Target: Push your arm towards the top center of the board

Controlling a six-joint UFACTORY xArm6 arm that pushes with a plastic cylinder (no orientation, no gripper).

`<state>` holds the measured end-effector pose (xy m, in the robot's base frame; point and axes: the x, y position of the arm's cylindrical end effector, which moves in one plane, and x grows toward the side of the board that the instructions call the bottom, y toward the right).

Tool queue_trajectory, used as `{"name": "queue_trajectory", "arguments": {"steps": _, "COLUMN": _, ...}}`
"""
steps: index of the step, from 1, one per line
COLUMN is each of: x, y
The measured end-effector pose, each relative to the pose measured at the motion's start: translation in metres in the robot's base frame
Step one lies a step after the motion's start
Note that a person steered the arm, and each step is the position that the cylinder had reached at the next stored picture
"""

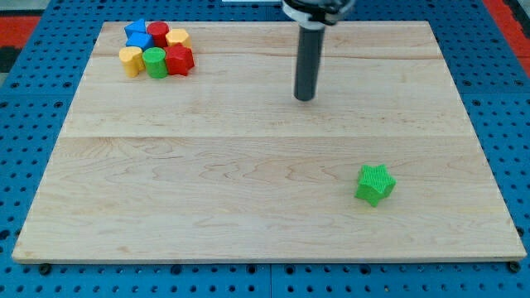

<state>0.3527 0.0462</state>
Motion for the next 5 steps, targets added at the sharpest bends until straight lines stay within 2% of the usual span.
{"name": "queue_trajectory", "arguments": {"steps": 1, "x": -0.04, "y": -0.031}}
{"name": "queue_trajectory", "arguments": {"steps": 2, "x": -0.057, "y": -0.083}}
{"name": "queue_trajectory", "arguments": {"steps": 5, "x": -0.073, "y": -0.089}}
